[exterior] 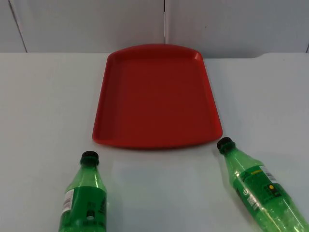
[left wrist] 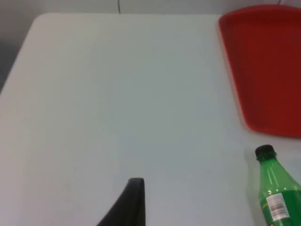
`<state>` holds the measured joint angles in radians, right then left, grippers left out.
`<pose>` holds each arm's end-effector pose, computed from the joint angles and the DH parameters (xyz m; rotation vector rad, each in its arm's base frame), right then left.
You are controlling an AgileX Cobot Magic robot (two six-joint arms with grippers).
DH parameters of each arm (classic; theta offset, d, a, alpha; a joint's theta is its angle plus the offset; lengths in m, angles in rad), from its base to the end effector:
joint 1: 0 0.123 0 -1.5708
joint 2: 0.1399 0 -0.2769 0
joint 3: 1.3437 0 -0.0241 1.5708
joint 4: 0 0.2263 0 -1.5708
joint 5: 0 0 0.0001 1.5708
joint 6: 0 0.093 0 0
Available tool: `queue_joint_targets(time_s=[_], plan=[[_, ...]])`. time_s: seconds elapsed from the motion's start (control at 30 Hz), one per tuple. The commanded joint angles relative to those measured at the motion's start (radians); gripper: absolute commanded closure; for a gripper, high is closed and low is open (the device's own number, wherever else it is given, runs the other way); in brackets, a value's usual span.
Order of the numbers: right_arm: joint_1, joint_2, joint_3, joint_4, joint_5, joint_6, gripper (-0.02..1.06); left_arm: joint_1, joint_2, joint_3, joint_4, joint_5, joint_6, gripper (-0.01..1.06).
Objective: Place the bottle upright on the tray.
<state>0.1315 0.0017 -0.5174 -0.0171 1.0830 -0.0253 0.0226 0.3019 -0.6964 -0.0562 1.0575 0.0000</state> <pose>-0.0186 -0.0039 0.2672 -0.1595 2.0449 0.0456 0.0171 -0.0042 0.3170 -0.0253 2.1455 -0.0555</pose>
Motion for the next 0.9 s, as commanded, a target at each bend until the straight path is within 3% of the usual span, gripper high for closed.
queue_joint_targets(time_s=[0.0, 0.57, 0.87], plan=[[-0.008, -0.002, 0.002, -0.003, -0.006, -0.009, -0.01, 0.002, 0.029, -0.009, -0.031, -0.018, 0.008, 0.00], [-0.008, -0.002, 0.002, -0.003, -0.006, -0.009, -0.01, 0.002, 0.374, -0.052, -0.284, -0.048, 0.231, 0.00], [-0.008, -0.002, 0.002, -0.003, -0.006, -0.009, -0.01, 0.002, 0.498, -0.103, -0.351, -0.042, 0.288, 0.00]])
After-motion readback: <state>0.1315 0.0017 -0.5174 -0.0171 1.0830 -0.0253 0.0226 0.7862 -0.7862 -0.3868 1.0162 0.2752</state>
